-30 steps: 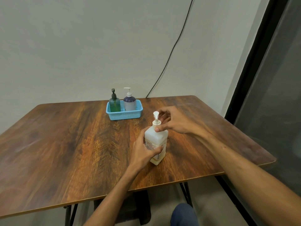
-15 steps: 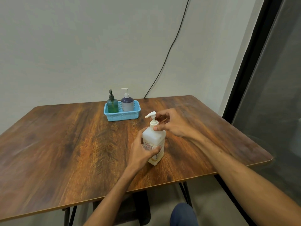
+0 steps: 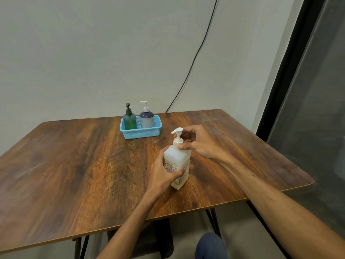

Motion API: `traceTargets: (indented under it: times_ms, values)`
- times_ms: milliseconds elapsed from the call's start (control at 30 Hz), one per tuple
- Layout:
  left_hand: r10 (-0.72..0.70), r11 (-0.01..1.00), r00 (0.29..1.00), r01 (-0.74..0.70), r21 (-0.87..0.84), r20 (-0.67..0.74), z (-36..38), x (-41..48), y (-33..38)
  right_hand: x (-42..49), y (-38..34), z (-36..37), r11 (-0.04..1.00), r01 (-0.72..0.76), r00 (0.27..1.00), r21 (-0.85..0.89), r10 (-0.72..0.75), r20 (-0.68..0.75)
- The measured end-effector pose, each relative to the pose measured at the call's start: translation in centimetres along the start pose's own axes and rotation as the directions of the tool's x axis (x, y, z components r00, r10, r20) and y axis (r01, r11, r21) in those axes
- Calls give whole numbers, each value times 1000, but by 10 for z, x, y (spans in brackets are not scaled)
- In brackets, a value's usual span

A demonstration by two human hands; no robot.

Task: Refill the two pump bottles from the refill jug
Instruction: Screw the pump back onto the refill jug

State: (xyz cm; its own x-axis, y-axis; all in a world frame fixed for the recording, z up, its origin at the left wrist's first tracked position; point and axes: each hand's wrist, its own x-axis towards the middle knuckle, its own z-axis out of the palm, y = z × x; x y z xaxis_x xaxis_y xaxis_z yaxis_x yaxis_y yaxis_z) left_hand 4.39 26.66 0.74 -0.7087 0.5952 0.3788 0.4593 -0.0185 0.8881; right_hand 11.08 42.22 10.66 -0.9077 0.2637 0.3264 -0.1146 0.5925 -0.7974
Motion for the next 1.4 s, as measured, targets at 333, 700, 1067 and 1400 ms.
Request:
traceTargets:
  times_ms: [333, 700, 1067, 1400]
  values:
    - [-10, 1000, 1000, 10, 8, 2, 1, 0, -2, -3, -2, 5, 998, -52, 999, 41, 52, 12]
    - [-8, 1000, 1000, 8, -6, -3, 1, 1, -5, -3, 9, 15, 995, -70, 989, 65, 77, -126]
    - [-19, 1000, 1000, 19, -15, -11, 1, -1, -7, -6, 14, 28, 990, -103, 970, 95, 121, -210]
    - [-9, 1000, 1000, 9, -17, -14, 2, 0, -9, -10, 17, 29, 977, -118, 973, 178, 150, -177]
